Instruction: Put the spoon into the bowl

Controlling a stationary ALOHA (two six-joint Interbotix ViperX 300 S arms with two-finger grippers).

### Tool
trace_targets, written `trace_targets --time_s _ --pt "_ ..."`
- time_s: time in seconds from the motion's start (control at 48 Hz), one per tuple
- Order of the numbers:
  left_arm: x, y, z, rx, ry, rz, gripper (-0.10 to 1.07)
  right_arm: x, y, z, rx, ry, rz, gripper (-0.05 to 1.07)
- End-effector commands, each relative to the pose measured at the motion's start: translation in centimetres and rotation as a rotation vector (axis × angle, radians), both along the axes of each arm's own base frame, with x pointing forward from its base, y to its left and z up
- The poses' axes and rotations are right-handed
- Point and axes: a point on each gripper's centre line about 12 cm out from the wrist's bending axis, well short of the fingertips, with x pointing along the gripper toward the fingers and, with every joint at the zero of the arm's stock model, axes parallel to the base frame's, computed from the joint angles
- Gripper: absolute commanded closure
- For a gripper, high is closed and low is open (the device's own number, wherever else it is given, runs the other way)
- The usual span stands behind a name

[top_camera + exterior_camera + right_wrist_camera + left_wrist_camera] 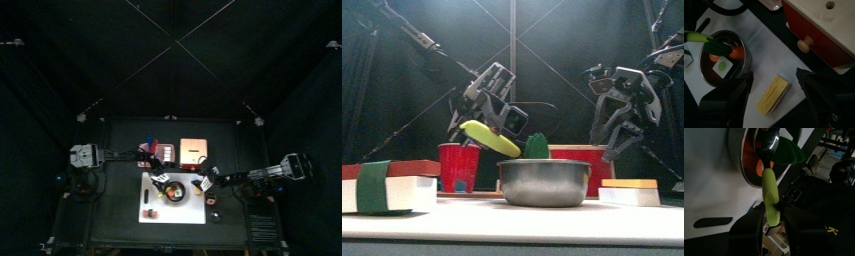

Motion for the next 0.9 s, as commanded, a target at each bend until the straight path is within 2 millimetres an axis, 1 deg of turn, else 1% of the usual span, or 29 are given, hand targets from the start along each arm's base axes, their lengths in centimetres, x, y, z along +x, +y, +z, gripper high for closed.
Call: trace_targets --time_s 0.0,0.167,0.333,0.458,0.583,0.667,0.688,0.833,0.875 --pt "0.7 0.6 1.4 0.012 -0.045 0.012 0.26 0.2 0.1 0.5 0.005 -0.017 -0.001 0.04" --pt "0.9 0.9 1.7 0.025 -0.054 0.01 0.13 0.2 0.1 0.5 0.006 -0.017 -0.002 0.04" --pt "1.0 1.0 2.6 0.044 -0.079 0.003 0.11 0.2 0.0 0.5 0.004 -0.016 -0.002 0.04" --pt "0.9 1.3 4.3 0.084 -0.124 -0.001 0.11 0.2 0.1 0.5 0.005 -0.018 -0.001 0.04" --pt "0.6 1.7 6.3 0.181 -0.188 -0.008 0.11 0.2 0.1 0.5 0.006 -0.018 -0.002 0.04" --pt "0.0 1.8 7.9 0.25 -0.239 -0.01 0.11 0.2 0.1 0.5 0.007 -0.018 -0.003 0.04" --pt "-0.2 2.0 8.6 0.282 -0.267 -0.016 0.11 0.2 0.1 0.6 0.007 -0.02 -0.003 0.04" --pt "-1.5 2.5 11.7 0.441 -0.393 -0.03 0.11 0.2 0.0 0.8 -0.006 -0.029 0.008 0.04" --pt "-2.1 2.2 12.3 0.479 -0.422 -0.046 0.11 0.2 0.1 1.2 -0.015 -0.04 0.017 0.04"
